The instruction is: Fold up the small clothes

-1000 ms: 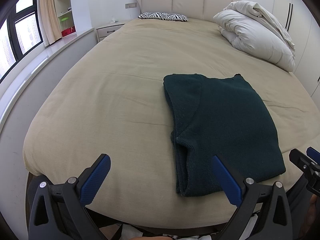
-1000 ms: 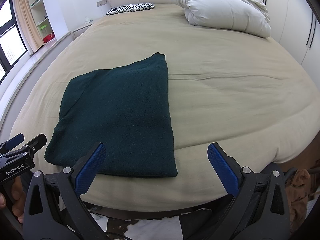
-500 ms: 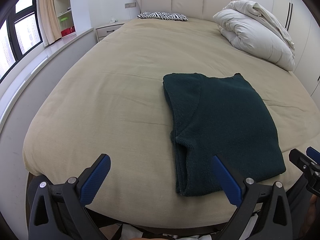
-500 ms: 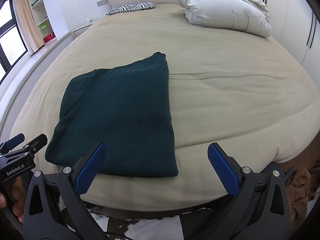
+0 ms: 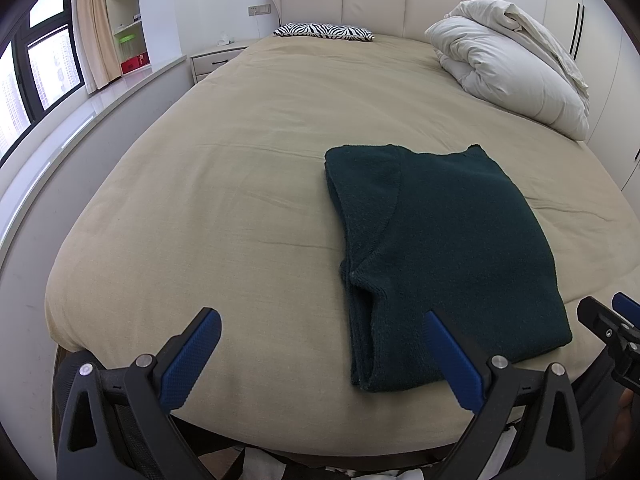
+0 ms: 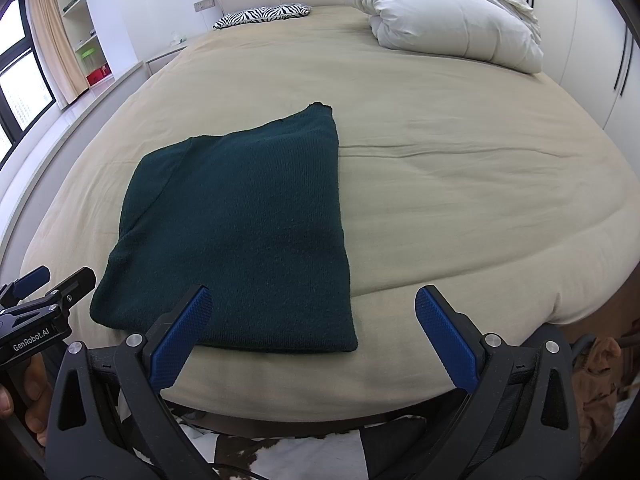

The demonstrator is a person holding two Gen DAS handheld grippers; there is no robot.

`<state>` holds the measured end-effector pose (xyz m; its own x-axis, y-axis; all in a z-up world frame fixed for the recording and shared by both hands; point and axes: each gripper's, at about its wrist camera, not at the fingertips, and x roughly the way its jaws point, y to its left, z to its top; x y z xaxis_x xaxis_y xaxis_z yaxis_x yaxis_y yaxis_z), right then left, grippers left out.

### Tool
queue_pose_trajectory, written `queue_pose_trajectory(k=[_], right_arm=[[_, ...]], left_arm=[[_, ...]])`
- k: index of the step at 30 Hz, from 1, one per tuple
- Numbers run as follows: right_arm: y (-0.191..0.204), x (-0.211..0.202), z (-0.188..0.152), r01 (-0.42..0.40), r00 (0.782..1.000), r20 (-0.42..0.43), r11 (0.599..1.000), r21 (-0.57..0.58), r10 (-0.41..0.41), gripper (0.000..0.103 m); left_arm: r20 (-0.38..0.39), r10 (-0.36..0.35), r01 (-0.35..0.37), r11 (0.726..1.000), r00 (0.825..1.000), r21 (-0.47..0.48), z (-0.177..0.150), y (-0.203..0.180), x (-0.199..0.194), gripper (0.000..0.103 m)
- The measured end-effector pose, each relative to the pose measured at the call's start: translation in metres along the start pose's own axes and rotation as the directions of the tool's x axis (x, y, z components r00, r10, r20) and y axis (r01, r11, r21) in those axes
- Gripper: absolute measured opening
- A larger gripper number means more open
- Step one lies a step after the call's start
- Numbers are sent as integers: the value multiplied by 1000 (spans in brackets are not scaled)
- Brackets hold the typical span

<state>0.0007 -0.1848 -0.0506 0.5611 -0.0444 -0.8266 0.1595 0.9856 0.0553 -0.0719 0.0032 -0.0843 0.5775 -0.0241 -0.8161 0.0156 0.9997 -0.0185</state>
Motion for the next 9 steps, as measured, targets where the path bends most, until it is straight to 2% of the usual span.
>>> queue_pose_trajectory(k=[9], right_arm=[[1, 0, -2, -2, 1000, -3, 1000, -2, 2, 103]], left_arm=[[-7, 1, -1, 1000, 1000, -3, 0, 5, 0, 103]])
